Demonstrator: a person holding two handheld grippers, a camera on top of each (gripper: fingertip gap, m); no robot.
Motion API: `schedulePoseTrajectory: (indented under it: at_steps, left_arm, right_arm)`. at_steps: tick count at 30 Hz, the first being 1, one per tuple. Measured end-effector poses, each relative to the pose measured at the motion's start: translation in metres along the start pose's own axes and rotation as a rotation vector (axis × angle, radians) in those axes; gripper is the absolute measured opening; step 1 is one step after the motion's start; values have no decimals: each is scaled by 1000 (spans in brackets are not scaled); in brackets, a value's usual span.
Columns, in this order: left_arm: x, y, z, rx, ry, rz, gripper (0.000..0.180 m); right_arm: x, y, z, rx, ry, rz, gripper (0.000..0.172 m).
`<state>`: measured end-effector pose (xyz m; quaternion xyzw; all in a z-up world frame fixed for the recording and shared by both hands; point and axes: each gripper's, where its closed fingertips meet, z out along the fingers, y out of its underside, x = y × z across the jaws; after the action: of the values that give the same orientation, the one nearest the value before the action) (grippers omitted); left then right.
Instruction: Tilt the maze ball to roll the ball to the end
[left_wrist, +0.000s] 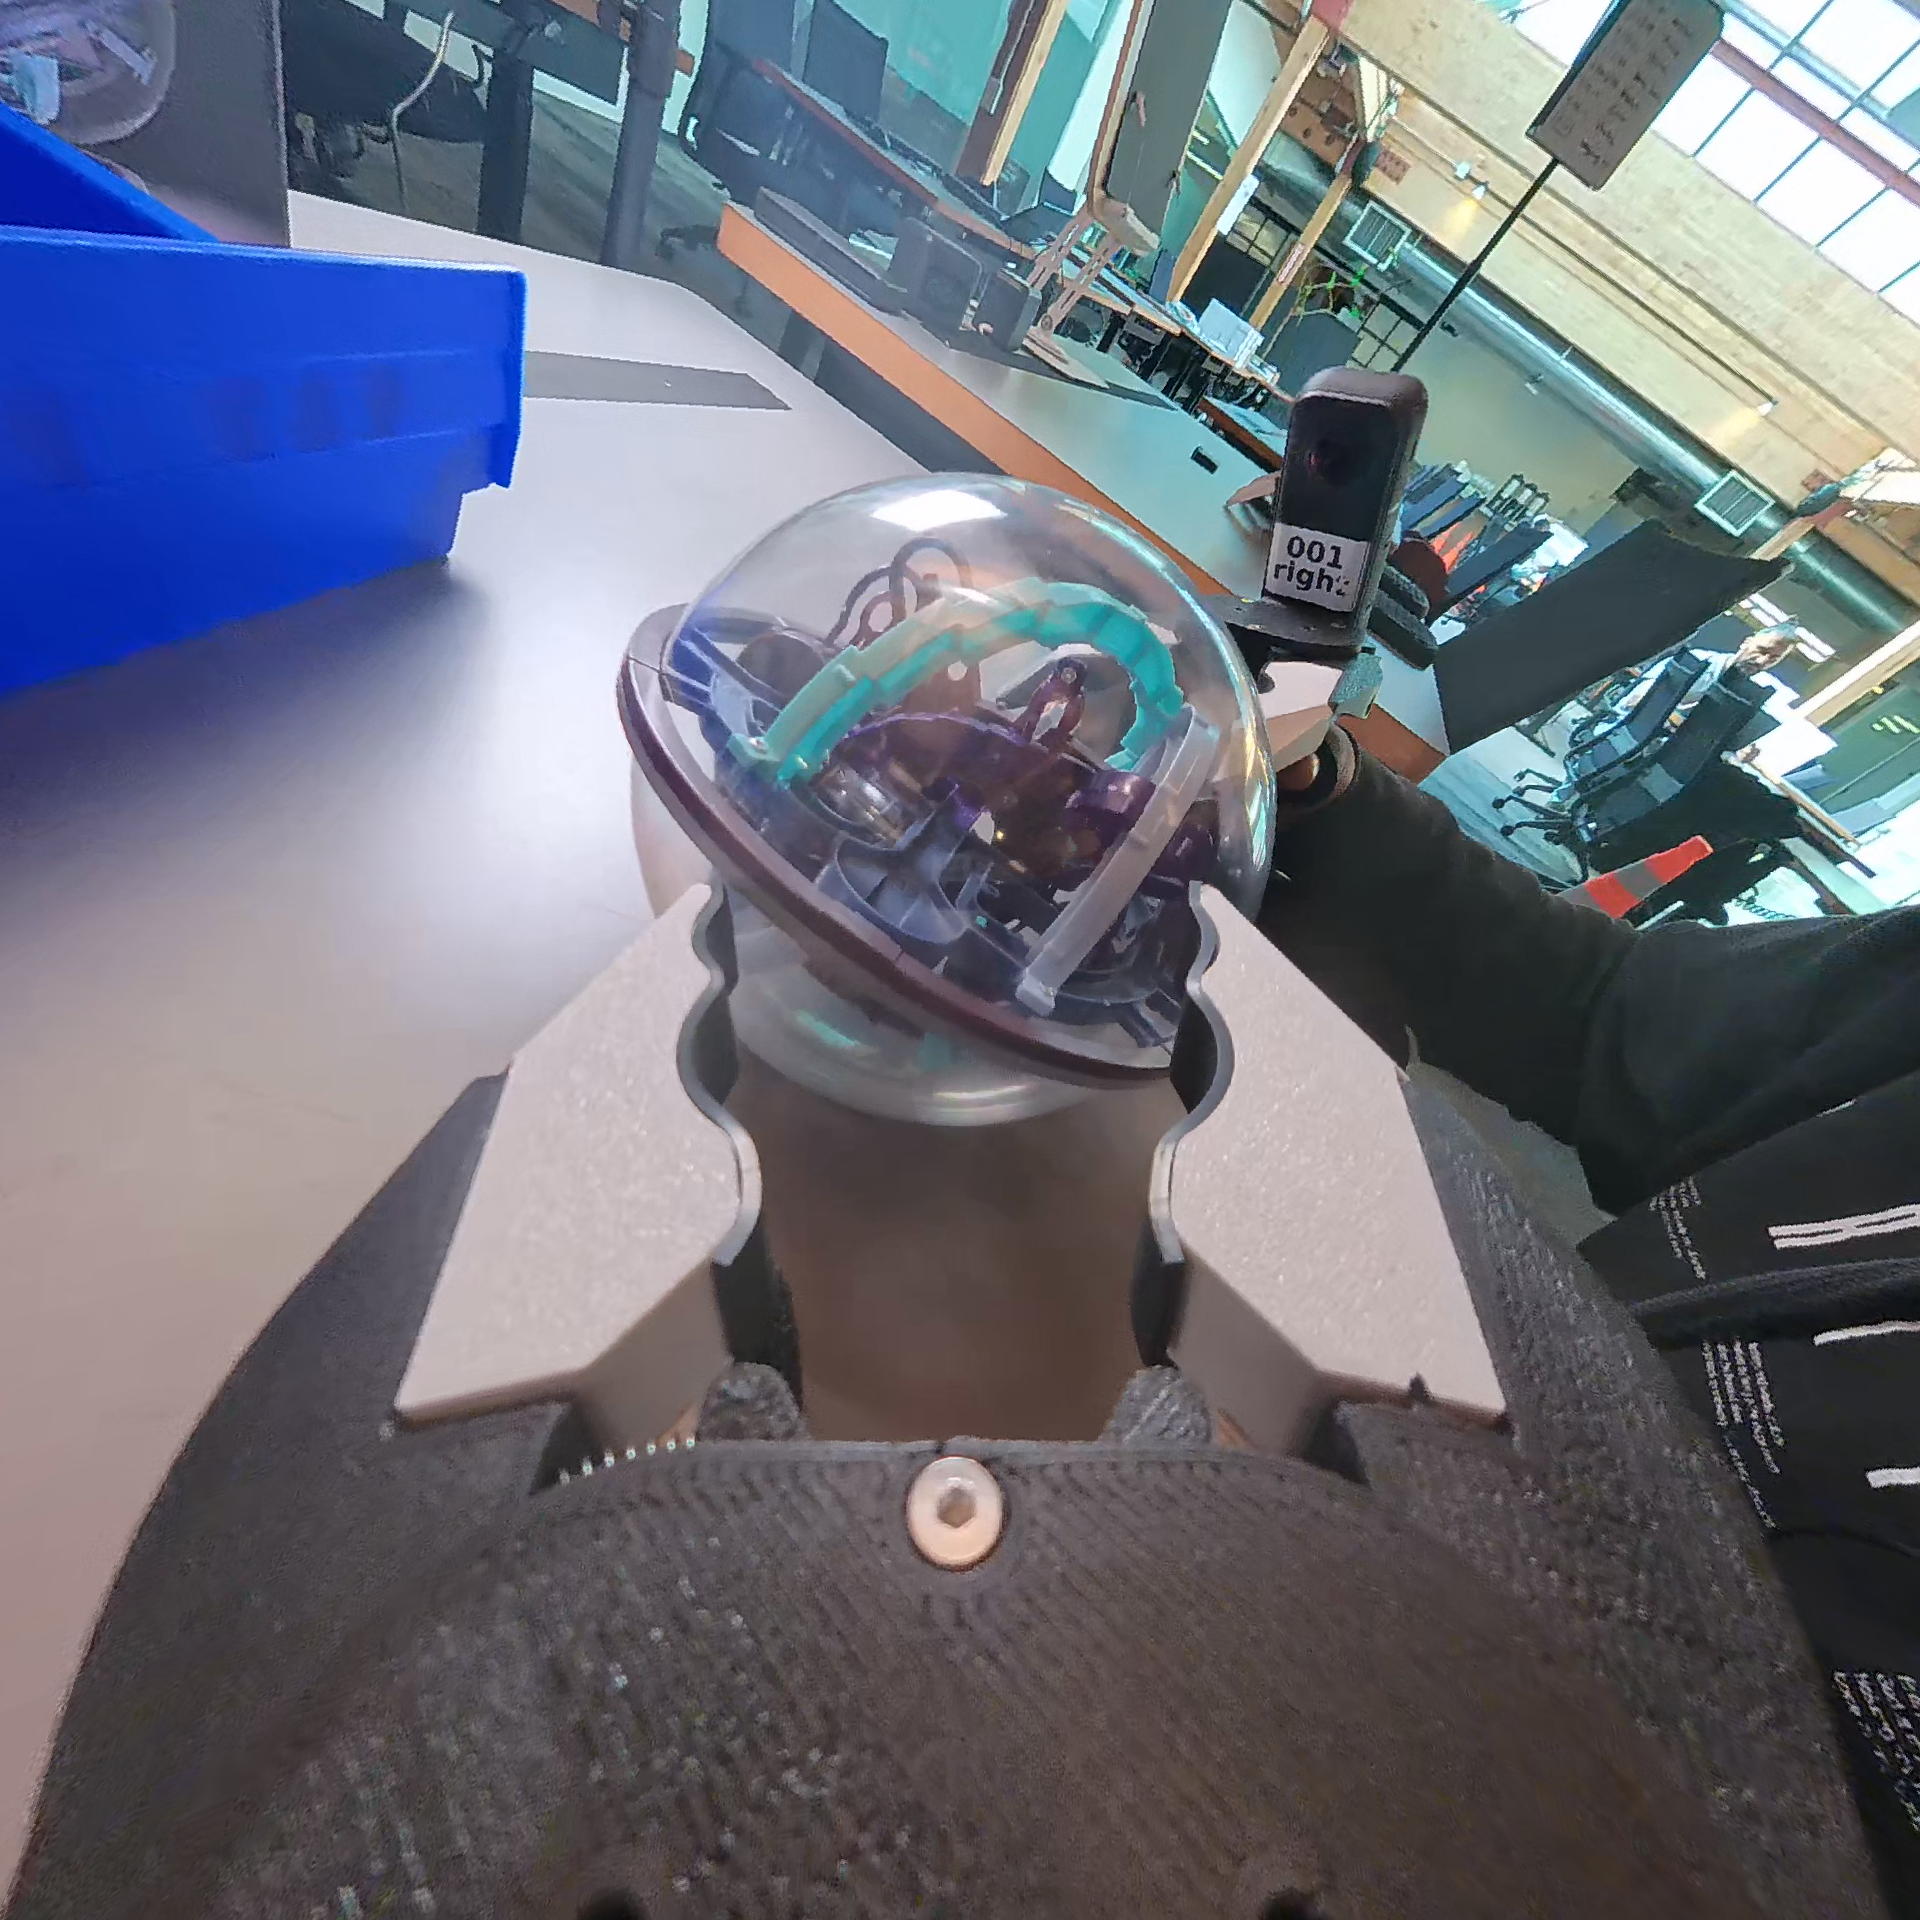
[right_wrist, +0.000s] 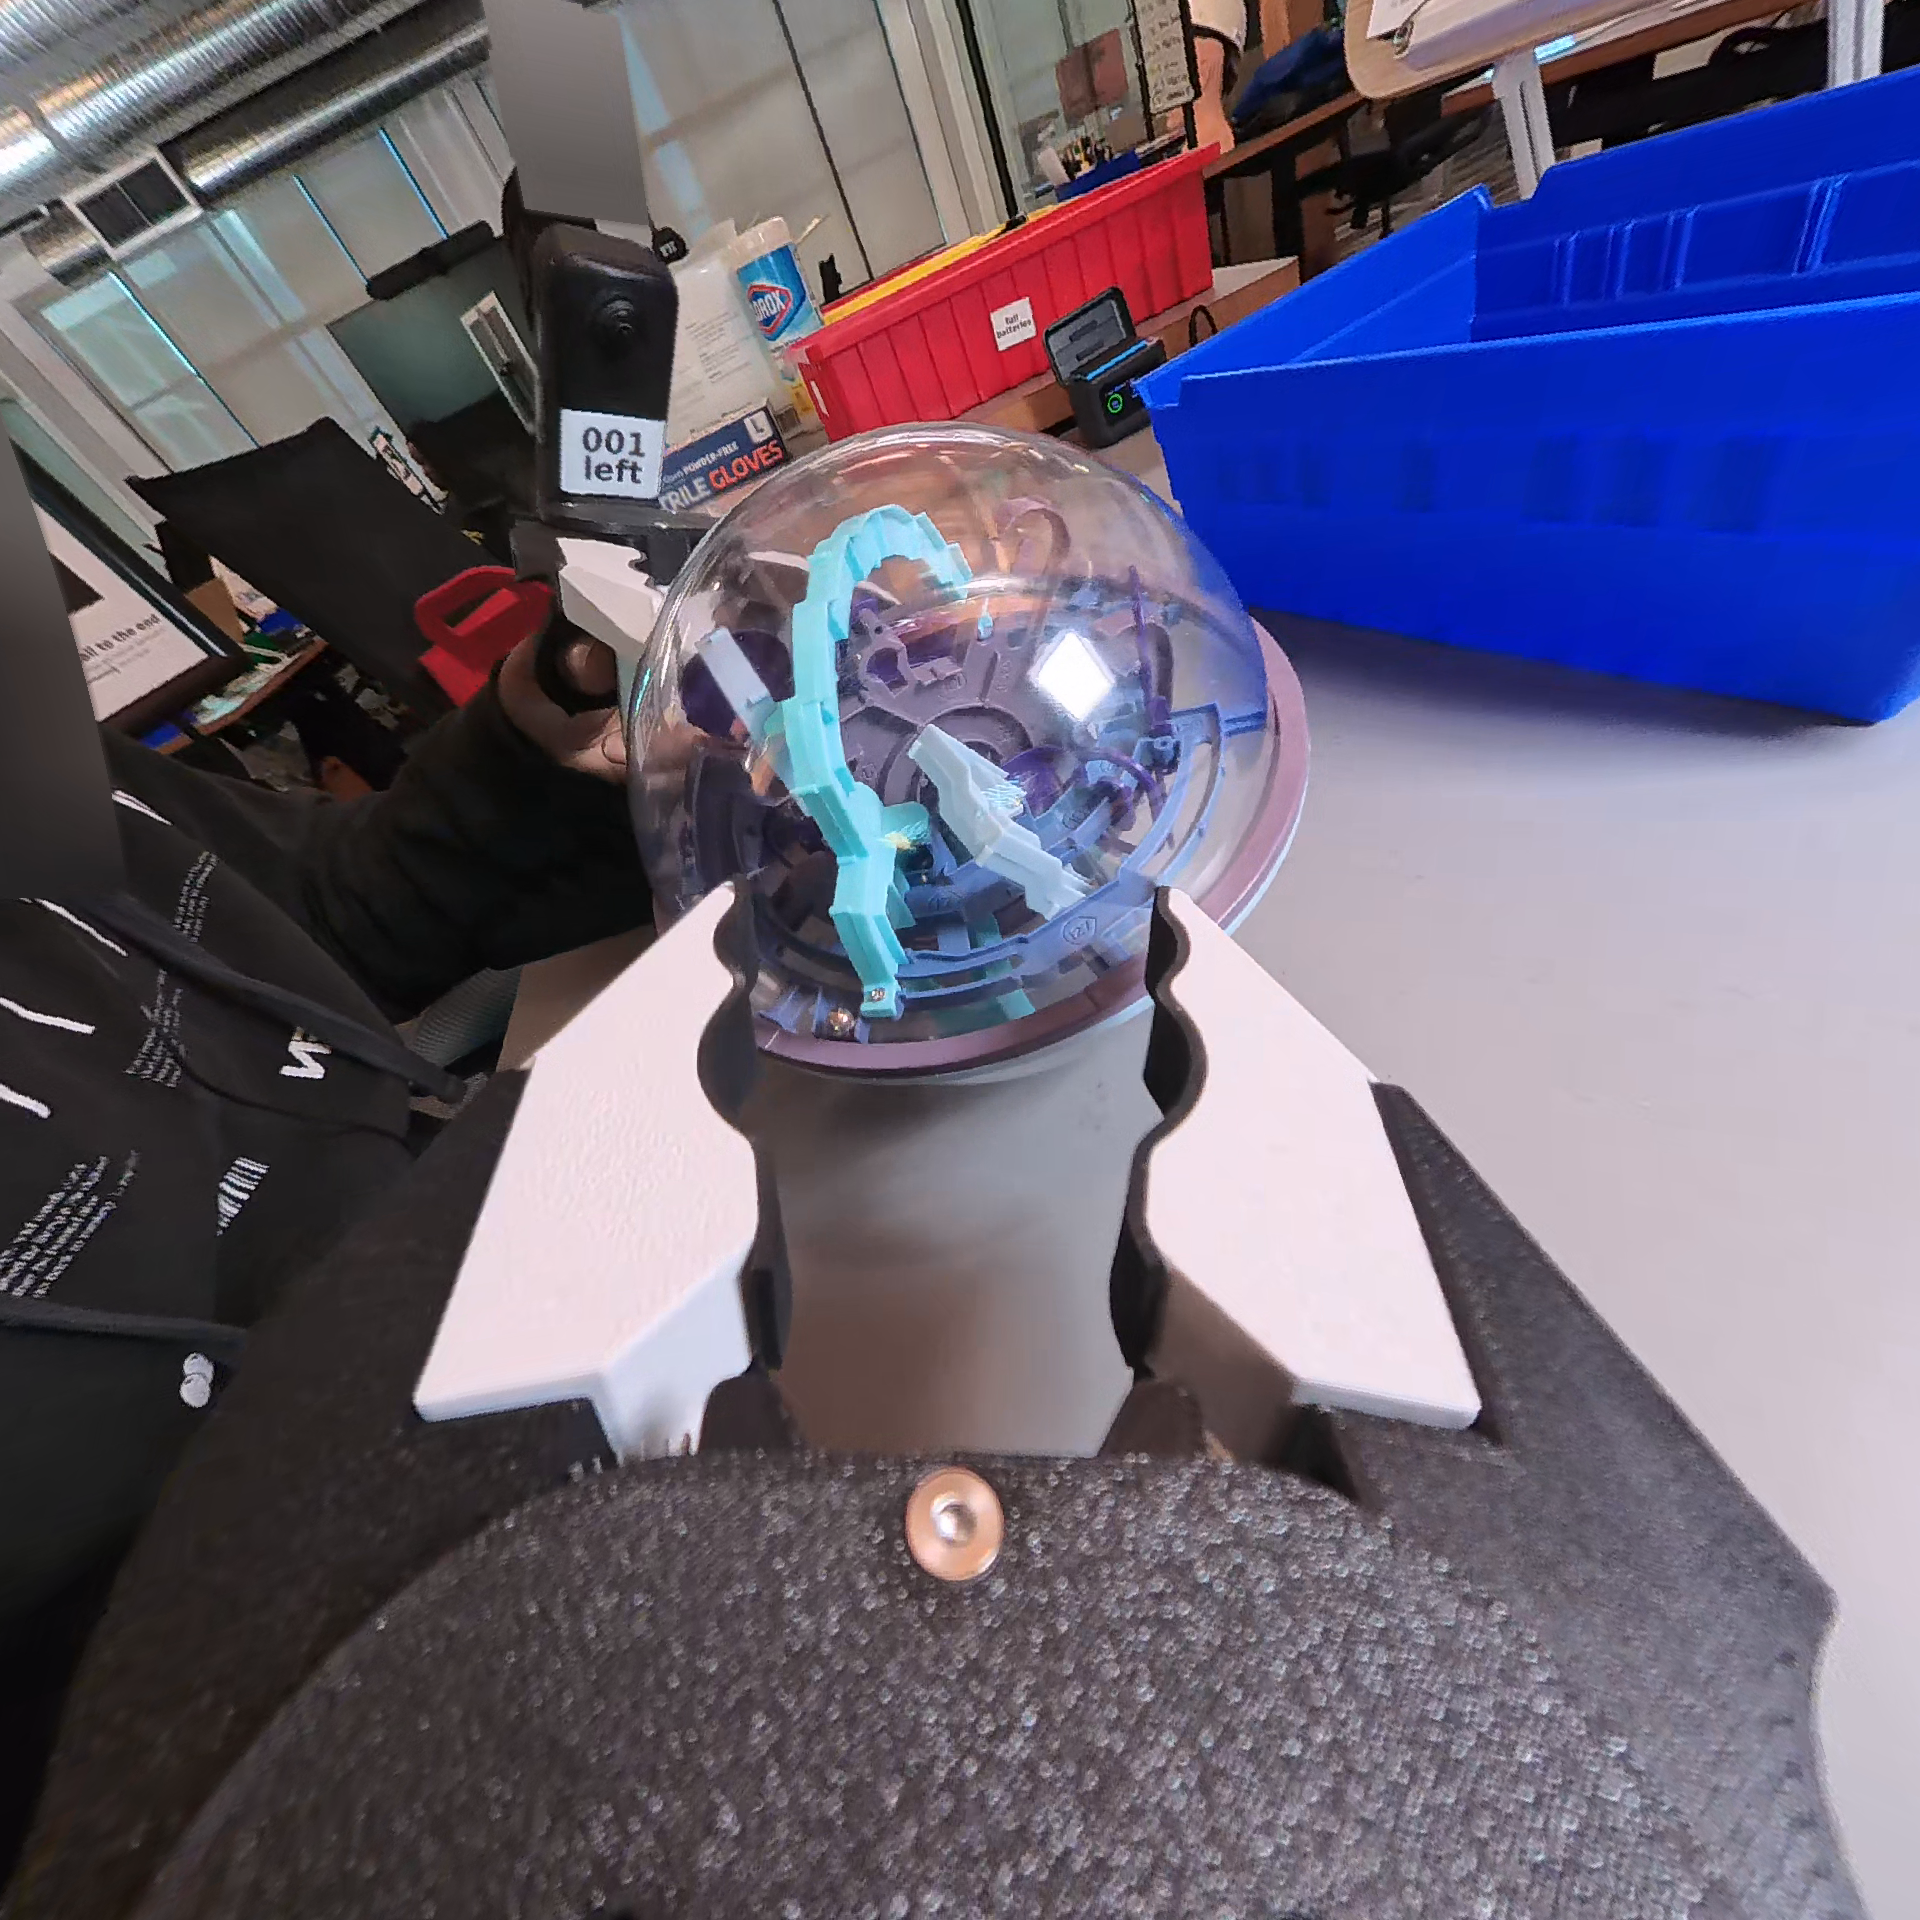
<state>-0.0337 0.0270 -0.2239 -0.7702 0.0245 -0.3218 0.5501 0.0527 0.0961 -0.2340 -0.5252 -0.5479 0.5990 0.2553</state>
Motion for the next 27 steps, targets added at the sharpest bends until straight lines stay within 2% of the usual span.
schedulePoseTrajectory:
  at_steps: [7,11,14,17,23,26,27]
  left_arm:
    - [-12,-6,-11,49,13,-48,75]
    - [-14,-13,-18,108,-12,13,94]
    - [-10,-10,-12,95,39,-10,105]
    - [-8,-7,-9,76,73,7,98]
    - [-9,-9,-7,86,104,3,95]
    - [-12,-14,-10,115,102,-21,87]
    - [-14,-17,-13,136,92,-20,89]
  right_arm:
    - [-10,2,1,-15,21,-104,71]
    - [-23,6,2,-30,-7,-181,65]
    - [-19,4,1,-21,-2,-167,65]
    - [-12,0,-1,-6,-9,-115,69]
    - [-14,0,-2,0,-18,-114,72]
    - [-16,1,-3,-4,-18,-129,69]
    - [-17,0,-4,-2,-20,-132,66]
